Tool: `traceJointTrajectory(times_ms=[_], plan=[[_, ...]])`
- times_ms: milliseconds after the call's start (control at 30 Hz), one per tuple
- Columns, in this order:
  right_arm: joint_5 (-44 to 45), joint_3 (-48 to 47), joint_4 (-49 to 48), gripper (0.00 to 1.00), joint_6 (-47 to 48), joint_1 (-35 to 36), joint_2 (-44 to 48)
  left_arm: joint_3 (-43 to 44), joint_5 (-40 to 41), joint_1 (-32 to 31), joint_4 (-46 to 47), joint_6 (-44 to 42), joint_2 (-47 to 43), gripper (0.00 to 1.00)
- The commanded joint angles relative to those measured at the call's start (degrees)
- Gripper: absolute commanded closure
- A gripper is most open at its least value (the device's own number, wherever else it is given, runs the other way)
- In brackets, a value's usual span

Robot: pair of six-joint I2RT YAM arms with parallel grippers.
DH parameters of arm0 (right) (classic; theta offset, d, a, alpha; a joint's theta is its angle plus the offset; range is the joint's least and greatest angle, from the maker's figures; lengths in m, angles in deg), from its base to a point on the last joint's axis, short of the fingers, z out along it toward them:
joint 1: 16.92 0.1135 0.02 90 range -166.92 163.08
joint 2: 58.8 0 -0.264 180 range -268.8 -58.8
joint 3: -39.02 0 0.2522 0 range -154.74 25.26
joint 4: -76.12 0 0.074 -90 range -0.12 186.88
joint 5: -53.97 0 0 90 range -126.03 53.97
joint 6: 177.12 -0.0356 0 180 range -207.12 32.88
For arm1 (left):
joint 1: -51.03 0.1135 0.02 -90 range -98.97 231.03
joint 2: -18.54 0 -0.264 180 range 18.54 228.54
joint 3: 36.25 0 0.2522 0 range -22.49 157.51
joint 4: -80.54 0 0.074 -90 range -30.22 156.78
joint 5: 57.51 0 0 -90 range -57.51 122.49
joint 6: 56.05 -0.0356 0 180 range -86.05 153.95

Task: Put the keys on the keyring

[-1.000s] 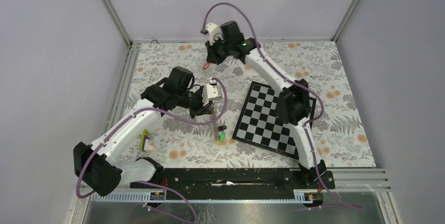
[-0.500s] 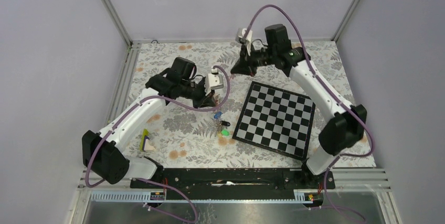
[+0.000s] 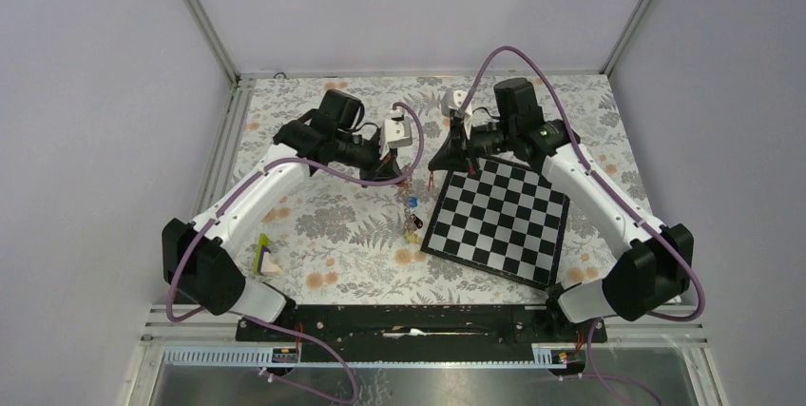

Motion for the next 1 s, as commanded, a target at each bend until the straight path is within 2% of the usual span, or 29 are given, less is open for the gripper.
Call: traceJointTrajectory(times_ms=[0,167,267,500,967], plan=[[-5.73,4.02,-7.82,1.0,-2.84,-0.14,3.19,4.16,-6.87,0.21,2.83,-0.62,1.32,1.0],[-7.05,10.05,-18.09,1.0,-11.66,-0.14,4.26,5.72,-7.39,0.23,2.83,-0.69,2.49,1.0],[-7.13,12.18,-21.16,1.0,-14.73,-0.22,4.15,6.04,-7.4,0.21,6.3,6.8,3.04,1.0],[-9.14,14.39,-30.54,1.0,-23.44,-0.25,3.38,-0.07,-12.55,-0.06,16.31,16.26,0.2,1.0],[-7.29,15.23,-31.05,1.0,-25.21,-2.06,3.55,-3.65,-13.27,-0.67,21.55,22.1,-2.29,1.0]])
